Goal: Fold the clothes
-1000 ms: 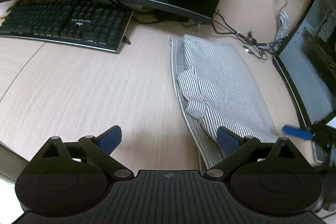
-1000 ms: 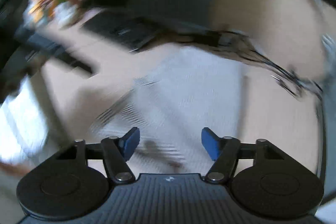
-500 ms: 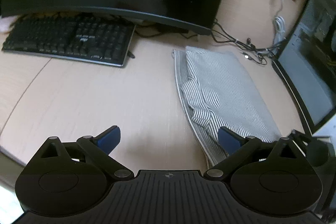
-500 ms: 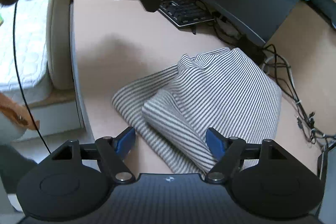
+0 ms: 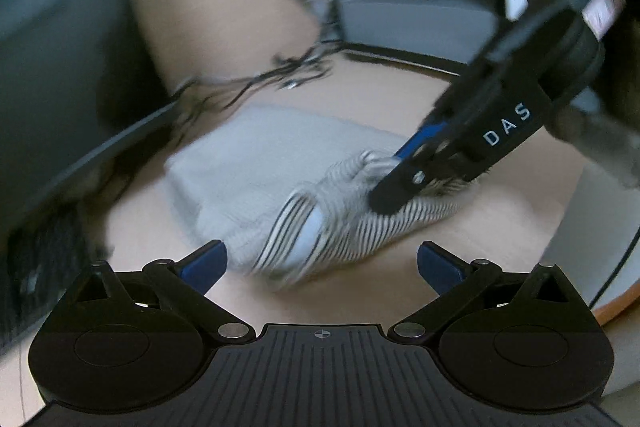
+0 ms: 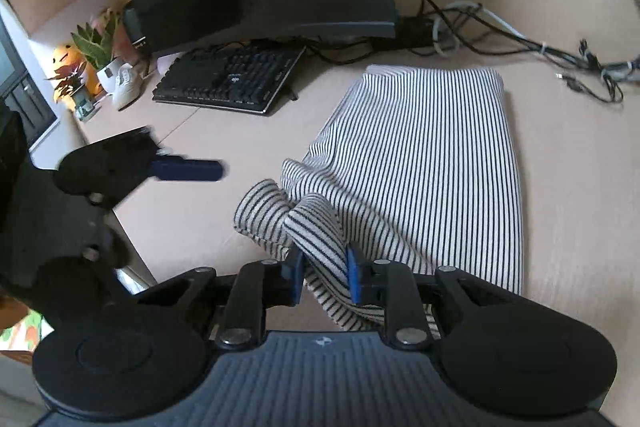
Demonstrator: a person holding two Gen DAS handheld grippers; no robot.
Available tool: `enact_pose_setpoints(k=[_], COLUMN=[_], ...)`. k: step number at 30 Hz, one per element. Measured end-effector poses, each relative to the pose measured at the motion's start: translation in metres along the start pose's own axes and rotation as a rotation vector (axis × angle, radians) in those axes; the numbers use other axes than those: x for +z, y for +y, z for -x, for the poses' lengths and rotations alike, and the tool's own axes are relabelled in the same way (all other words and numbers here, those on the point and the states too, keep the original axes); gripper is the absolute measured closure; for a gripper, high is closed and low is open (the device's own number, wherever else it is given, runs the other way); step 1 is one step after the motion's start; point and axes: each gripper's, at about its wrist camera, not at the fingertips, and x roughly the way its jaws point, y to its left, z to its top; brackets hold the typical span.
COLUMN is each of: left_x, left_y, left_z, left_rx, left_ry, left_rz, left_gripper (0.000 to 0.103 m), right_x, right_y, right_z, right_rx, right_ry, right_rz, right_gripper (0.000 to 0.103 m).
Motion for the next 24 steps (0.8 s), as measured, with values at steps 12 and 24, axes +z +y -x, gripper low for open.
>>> enact_pose_setpoints(k=[12, 24], left_x=[0.015, 0.032], left_y=[-0.019, 0.061], left_z=[-0.052, -0.057], left_rx=[-0.134, -0.307], left_ry=[-0.098, -0.083], left_rz=[-0.205, 0.269], left_gripper=[0.040, 0.053], right_x=[0.014, -0.017], right_y=[0.000, -0.046], right_z=[0.023, 0.085], right_rx=[-0.036, -0.473], right_ry=[-0.052, -0.198], right_rz=[0.003, 0.180], right_gripper=[0.083, 0.043])
